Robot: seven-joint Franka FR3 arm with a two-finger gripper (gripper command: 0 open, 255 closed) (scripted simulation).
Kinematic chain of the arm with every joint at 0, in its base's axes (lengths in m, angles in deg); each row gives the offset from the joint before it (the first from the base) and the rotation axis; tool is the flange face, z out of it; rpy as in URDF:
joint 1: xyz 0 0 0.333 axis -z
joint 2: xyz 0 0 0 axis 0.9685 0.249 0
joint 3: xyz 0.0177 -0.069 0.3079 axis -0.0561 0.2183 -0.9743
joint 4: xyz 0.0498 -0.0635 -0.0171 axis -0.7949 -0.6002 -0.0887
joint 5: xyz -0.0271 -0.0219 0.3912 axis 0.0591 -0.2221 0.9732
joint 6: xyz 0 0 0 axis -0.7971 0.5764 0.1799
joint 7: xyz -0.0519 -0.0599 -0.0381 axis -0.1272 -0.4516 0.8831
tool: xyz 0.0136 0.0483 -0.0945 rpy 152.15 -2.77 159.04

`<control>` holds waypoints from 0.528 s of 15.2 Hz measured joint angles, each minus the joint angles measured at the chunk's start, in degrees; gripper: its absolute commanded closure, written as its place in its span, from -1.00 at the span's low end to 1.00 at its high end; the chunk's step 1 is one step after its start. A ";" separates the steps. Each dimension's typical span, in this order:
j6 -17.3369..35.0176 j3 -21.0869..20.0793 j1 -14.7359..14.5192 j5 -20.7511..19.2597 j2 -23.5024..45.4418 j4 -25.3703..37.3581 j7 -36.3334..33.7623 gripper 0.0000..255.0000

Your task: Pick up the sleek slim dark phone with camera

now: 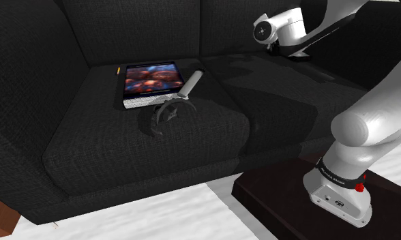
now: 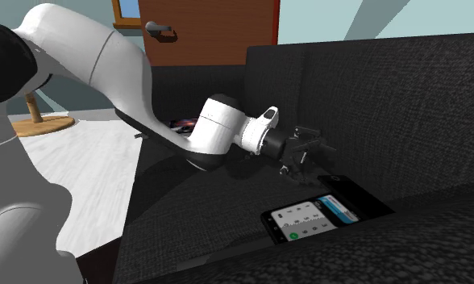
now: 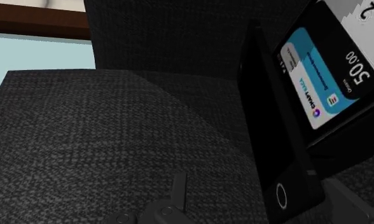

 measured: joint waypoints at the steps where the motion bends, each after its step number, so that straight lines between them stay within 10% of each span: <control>1: -0.15 0.03 0.09 -1.28 0.52 0.04 -0.96 -1.00; 8: -1.42 -0.15 0.04 -5.07 3.18 -1.09 -5.94 -1.00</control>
